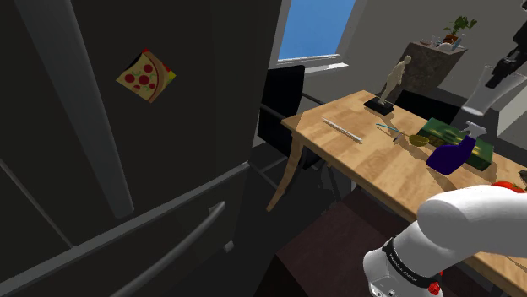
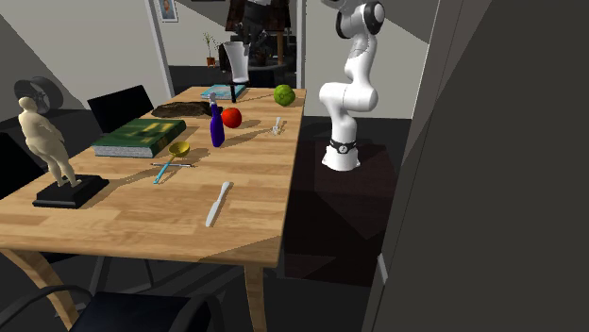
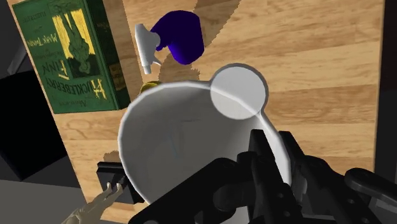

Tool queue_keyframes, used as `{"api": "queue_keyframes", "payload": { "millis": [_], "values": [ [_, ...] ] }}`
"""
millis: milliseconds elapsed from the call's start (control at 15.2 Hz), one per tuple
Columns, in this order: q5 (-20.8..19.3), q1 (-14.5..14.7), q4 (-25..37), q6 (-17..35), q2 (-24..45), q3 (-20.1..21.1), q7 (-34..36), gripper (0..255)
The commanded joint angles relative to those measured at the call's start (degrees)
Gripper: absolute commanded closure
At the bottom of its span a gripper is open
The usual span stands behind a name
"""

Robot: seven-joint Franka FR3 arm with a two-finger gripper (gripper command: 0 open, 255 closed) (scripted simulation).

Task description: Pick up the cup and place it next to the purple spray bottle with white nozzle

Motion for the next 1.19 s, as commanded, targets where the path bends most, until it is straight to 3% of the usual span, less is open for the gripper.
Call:
{"api": "queue_keyframes", "payload": {
  "millis": [0,990,1122],
  "values": [
    [-1.2,-1.1,-0.6,-0.7,-2.2,-1.2,-2.3,255],
    [-10.2,-4.9,5.8,-3.0,-8.3,-15.6,-21.9,255],
    [-10.7,-5.3,3.9,-1.9,-9.2,-16.0,-21.5,255]
  ]
}}
